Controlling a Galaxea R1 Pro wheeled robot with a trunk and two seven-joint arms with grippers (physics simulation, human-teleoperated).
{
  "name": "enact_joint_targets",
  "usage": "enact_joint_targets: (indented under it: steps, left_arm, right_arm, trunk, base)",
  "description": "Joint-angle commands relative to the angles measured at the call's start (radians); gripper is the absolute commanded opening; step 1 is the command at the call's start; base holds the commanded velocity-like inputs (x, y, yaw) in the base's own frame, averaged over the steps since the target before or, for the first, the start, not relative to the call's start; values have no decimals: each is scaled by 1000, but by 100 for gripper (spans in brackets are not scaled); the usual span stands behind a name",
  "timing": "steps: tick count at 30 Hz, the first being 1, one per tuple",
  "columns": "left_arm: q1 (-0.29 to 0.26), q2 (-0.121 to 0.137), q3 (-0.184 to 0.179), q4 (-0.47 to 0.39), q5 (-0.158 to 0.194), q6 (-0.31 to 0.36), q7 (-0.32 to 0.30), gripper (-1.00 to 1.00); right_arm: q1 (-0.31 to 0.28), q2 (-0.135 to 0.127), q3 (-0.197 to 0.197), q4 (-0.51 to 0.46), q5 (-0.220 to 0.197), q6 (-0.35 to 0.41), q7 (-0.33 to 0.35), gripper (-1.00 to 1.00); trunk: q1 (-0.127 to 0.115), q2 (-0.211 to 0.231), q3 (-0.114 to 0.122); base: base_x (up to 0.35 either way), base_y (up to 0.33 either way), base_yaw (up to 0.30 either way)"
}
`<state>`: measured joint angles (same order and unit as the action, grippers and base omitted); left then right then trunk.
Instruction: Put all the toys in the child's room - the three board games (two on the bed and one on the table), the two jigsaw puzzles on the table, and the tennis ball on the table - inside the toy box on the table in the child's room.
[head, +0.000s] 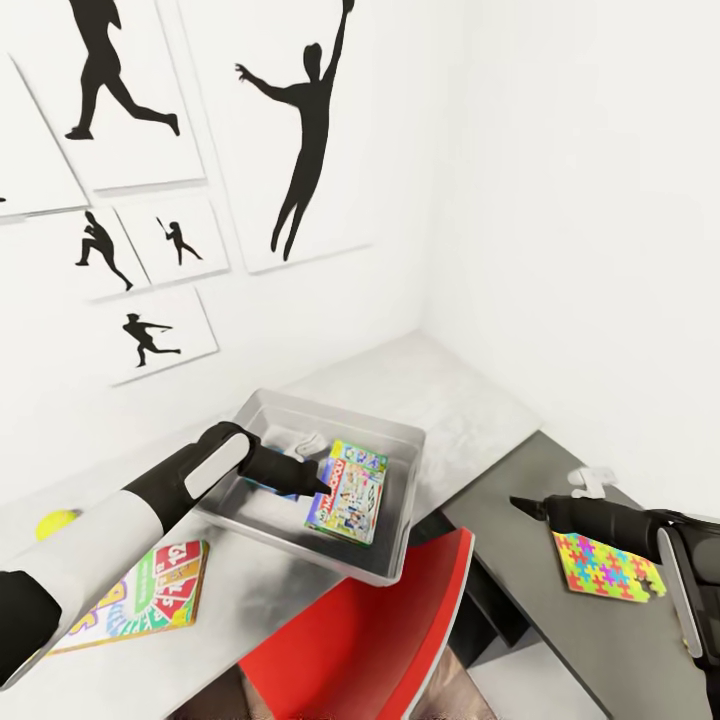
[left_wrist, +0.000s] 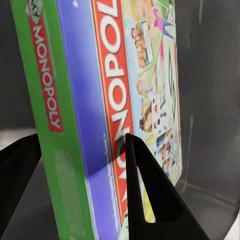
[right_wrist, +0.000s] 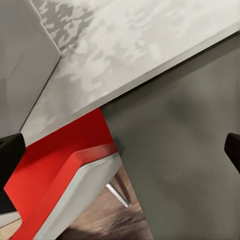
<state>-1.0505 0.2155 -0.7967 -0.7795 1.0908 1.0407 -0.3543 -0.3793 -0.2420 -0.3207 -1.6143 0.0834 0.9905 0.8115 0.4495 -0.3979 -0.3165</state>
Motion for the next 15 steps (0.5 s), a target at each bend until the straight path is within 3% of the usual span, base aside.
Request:
enact_joint_targets:
  steps: [1, 15]
  left_arm:
    - [-2, 1, -3, 0, -7, -1, -9, -100]
    - [-3, 1, -2, 23, -7, -11, -34, -100]
  right_arm:
    - [-1, 0, -1, -1, 9, 4, 9, 100]
    - [-1, 0, -1, -1, 9, 4, 9, 100]
  trunk:
    - [1, -2, -3]
    - [1, -2, -26]
  base:
    - [0, 0, 0]
    - [0, 0, 0]
